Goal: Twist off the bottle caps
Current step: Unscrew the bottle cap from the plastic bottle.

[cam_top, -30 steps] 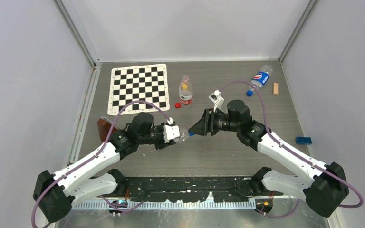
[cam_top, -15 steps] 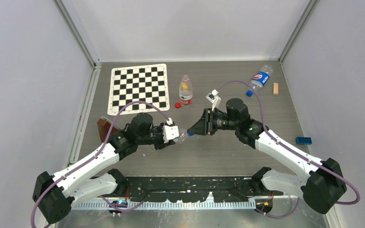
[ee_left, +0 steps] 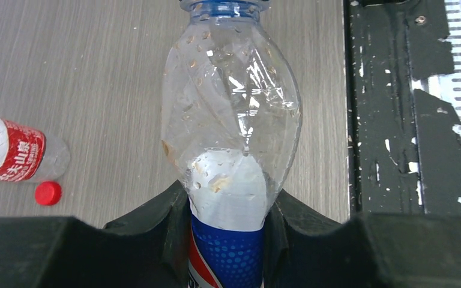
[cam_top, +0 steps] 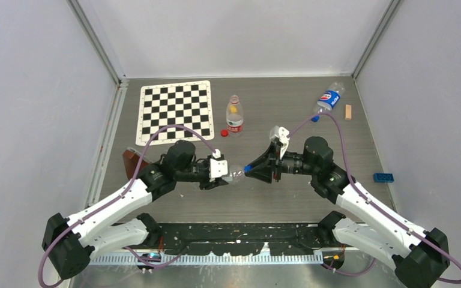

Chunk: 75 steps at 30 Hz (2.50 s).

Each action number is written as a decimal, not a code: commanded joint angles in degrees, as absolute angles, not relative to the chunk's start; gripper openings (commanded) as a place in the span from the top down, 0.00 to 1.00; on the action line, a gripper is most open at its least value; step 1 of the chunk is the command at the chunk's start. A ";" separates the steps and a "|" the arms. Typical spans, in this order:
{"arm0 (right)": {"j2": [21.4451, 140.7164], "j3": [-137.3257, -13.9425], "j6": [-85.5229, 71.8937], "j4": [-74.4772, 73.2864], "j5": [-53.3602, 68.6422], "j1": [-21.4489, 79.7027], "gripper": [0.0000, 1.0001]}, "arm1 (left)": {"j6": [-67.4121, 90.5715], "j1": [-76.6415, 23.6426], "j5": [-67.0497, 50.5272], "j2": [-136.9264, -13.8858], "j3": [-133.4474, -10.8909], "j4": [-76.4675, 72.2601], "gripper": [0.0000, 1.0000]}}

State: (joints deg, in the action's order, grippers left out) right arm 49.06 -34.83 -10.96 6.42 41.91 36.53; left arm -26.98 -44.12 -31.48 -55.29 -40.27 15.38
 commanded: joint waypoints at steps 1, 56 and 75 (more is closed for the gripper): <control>46.28 -37.40 6.10 5.86 51.78 36.92 1.00 | -25.38 -43.42 -34.59 -55.78 -41.48 17.03 1.00; 43.99 -27.29 -11.47 25.89 21.89 37.35 0.26 | -22.34 -41.13 -20.92 -56.61 -34.20 3.60 1.00; 53.00 -45.89 -44.13 -6.16 16.78 35.26 0.14 | -18.66 -42.19 -16.38 -50.66 -27.14 -9.27 1.00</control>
